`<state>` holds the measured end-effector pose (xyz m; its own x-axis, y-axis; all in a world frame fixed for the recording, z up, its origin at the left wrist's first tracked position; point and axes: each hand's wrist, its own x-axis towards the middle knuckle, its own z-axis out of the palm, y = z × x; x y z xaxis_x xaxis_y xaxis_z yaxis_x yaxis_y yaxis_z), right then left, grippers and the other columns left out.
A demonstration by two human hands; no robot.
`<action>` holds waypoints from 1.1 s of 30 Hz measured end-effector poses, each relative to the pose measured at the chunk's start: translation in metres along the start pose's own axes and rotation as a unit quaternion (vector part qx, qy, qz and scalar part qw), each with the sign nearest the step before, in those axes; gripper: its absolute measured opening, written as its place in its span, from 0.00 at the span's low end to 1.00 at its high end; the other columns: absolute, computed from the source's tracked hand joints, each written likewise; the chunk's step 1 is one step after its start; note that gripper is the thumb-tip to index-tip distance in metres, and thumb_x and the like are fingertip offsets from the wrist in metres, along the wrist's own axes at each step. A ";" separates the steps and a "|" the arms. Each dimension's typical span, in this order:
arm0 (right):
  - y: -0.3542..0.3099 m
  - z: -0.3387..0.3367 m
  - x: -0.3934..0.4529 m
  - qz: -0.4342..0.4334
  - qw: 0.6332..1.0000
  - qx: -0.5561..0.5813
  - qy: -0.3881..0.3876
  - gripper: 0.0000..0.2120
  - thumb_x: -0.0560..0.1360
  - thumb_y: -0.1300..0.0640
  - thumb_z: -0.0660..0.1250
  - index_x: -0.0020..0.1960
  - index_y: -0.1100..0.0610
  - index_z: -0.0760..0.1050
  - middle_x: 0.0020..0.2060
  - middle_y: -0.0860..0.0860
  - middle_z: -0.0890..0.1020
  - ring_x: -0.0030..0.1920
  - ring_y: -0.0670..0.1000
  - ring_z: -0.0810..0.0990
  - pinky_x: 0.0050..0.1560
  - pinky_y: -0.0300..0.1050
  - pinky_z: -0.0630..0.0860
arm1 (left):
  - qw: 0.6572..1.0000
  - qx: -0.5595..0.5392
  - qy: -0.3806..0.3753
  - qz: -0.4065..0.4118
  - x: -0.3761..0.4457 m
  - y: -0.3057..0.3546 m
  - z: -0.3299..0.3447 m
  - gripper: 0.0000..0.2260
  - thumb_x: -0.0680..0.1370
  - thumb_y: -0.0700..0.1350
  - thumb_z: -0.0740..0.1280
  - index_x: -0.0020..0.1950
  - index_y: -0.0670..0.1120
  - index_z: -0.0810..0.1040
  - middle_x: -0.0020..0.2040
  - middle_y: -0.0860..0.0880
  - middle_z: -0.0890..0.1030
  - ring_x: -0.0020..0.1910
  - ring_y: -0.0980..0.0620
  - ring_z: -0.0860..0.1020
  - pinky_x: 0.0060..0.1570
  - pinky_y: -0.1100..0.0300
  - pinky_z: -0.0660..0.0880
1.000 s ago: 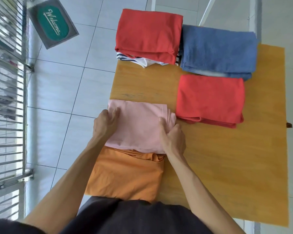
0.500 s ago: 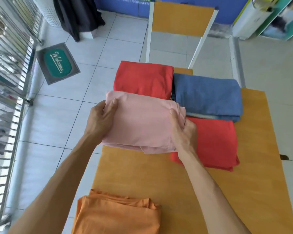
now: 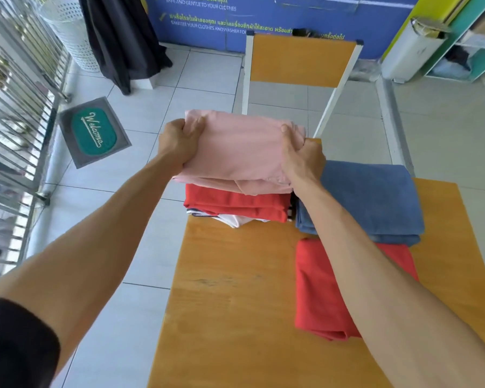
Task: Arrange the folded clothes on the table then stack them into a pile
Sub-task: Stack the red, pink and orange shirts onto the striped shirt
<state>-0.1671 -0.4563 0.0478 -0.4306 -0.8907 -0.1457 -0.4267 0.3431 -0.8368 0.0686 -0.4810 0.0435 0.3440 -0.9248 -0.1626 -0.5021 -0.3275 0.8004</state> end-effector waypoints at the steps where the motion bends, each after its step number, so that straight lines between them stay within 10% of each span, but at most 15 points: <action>1: 0.003 0.005 0.005 0.011 1.000 -0.011 -0.007 0.27 0.74 0.30 0.61 0.40 0.54 0.77 0.35 0.48 0.82 0.39 0.52 0.83 0.41 0.47 0.80 | 1.000 0.015 -0.006 -0.012 0.005 -0.004 0.005 0.21 0.78 0.63 0.62 0.40 0.46 0.73 0.35 0.50 0.73 0.41 0.44 0.72 0.34 0.55 0.64; 8: 0.049 0.027 0.007 0.057 0.996 -0.055 -0.033 0.29 0.76 0.31 0.60 0.50 0.58 0.78 0.42 0.51 0.82 0.45 0.56 0.82 0.44 0.50 0.79 | 0.996 0.071 -0.034 -0.034 0.010 -0.047 0.037 0.23 0.80 0.62 0.59 0.51 0.40 0.72 0.52 0.36 0.80 0.53 0.37 0.76 0.44 0.53 0.66; 22: 0.058 -0.012 -0.033 -0.037 0.990 -0.129 -0.036 0.21 0.76 0.40 0.68 0.52 0.59 0.75 0.50 0.57 0.81 0.49 0.55 0.80 0.47 0.52 0.79 | 0.995 0.023 0.008 -0.101 -0.058 -0.078 0.006 0.25 0.72 0.72 0.59 0.48 0.50 0.72 0.41 0.51 0.76 0.38 0.51 0.76 0.32 0.57 0.70; 33: 0.111 -0.065 -0.174 -0.026 0.988 -0.114 -0.096 0.17 0.76 0.51 0.71 0.62 0.56 0.74 0.58 0.52 0.77 0.54 0.54 0.80 0.53 0.46 0.76 | 0.992 0.024 -0.017 -0.125 -0.241 -0.118 -0.029 0.13 0.77 0.59 0.66 0.51 0.50 0.75 0.32 0.52 0.76 0.34 0.54 0.75 0.29 0.59 0.67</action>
<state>-0.1915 -0.2436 0.0143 -0.2536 -0.9414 -0.2223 -0.6220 0.3347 -0.7079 0.0679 -0.2144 0.0052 0.4356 -0.8195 -0.3724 -0.4428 -0.5552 0.7041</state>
